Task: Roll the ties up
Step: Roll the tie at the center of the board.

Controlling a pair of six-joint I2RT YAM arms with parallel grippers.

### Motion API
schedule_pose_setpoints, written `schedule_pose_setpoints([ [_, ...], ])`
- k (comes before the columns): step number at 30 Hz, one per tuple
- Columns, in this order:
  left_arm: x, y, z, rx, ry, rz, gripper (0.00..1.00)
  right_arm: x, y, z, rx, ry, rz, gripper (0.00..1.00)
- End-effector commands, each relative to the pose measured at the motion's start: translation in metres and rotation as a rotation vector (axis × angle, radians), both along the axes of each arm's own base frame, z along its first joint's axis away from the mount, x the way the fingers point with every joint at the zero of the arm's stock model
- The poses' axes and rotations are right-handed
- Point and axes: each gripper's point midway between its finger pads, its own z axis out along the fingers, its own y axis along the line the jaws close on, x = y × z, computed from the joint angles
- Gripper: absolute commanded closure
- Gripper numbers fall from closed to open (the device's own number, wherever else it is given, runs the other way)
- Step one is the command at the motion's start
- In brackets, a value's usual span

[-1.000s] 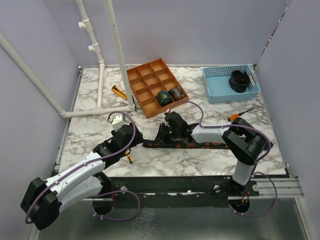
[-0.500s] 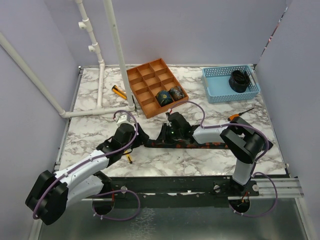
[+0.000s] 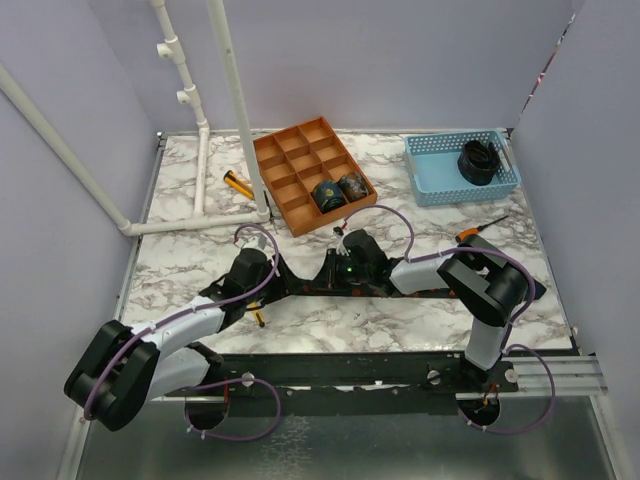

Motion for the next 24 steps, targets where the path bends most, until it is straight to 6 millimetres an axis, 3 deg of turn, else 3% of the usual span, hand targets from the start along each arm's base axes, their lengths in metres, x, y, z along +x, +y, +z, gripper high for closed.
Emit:
schedule_pose_setpoints([
  [1, 0.0, -0.008, 0.001, -0.049, 0.007, -0.028, 0.38, -0.019, -0.026, -0.042, -0.117, 0.048, 0.022, 0.88],
  [7, -0.001, -0.002, -0.014, -0.031, 0.034, -0.012, 0.5, -0.024, -0.029, -0.047, -0.111, 0.057, 0.025, 0.89],
  [13, -0.004, -0.008, -0.019, -0.067, 0.046, -0.034, 0.56, -0.026, -0.029, -0.049, -0.108, 0.06, 0.029, 0.89],
  [20, -0.004, -0.011, -0.018, -0.084, 0.042, -0.045, 0.77, -0.026, -0.028, -0.048, -0.103, 0.061, 0.033, 0.89],
  [24, -0.003, -0.012, -0.014, -0.087, 0.022, -0.053, 0.99, -0.025, -0.027, -0.043, -0.101, 0.057, 0.032, 0.88],
])
